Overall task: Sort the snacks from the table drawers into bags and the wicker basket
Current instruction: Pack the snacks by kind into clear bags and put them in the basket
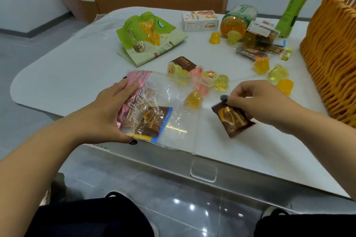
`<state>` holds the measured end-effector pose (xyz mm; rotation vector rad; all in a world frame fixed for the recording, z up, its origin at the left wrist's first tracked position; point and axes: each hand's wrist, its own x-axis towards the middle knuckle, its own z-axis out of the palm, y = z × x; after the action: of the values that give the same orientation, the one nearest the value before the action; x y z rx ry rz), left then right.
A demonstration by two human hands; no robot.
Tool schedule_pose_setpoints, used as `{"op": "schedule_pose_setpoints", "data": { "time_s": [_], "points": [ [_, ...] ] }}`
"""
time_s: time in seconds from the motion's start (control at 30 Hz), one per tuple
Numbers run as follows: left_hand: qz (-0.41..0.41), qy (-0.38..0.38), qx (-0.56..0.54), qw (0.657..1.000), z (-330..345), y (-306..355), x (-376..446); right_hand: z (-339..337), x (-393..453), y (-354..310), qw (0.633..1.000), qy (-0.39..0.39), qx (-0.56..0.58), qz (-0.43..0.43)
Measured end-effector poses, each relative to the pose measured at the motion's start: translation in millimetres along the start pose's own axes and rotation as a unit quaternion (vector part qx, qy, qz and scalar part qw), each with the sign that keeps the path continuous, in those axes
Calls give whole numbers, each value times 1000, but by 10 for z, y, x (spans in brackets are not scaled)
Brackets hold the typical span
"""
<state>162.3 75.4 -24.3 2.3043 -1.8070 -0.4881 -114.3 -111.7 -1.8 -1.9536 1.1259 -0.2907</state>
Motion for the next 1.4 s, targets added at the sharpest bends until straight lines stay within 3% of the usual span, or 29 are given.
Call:
{"op": "schedule_pose_setpoints", "data": {
  "time_s": [0.1, 0.27, 0.4, 0.53, 0.6, 0.7, 0.77, 0.9, 0.93, 1.0, 1.07, 1.27, 1.4],
  "points": [
    [5, 5, 7, 1000, 16, -55, 20, 258, -68, -179, 982, -35, 179, 57],
    [30, 25, -8, 999, 22, -111, 17, 575, -46, -375, 937, -138, 307, 95],
    [33, 32, -34, 998, 55, -183, -25, 576, -14, -483, 940, -177, 277, 91],
    [51, 41, -43, 997, 81, -244, -38, 375, -107, -547, 961, -159, 223, 47],
    [49, 40, -40, 997, 86, -244, -31, 370, -161, -558, 955, -115, 272, 38],
    [38, 36, -29, 998, 80, -222, -22, 615, -177, -527, 918, -9, 393, 55],
    [36, 31, -21, 999, 72, -192, -22, 834, -141, -510, 894, 15, 437, 100],
    [28, 25, -29, 999, 84, -172, -33, 986, -27, -588, 803, -117, 568, 136],
    [27, 26, -30, 999, 90, -172, -32, 970, 3, -582, 802, -139, 566, 131],
    [27, 27, -29, 999, 99, -182, -28, 956, 32, -543, 845, -137, 508, 95],
    [24, 26, -28, 999, 98, -181, -29, 963, 23, -488, 891, -85, 444, 43],
    [30, 21, -14, 999, 92, -120, -34, 1101, 93, -381, 940, 87, 329, -9],
    [35, 31, -15, 999, 95, -89, -40, 1124, 155, -399, 964, 47, 255, -61]
  ]
}}
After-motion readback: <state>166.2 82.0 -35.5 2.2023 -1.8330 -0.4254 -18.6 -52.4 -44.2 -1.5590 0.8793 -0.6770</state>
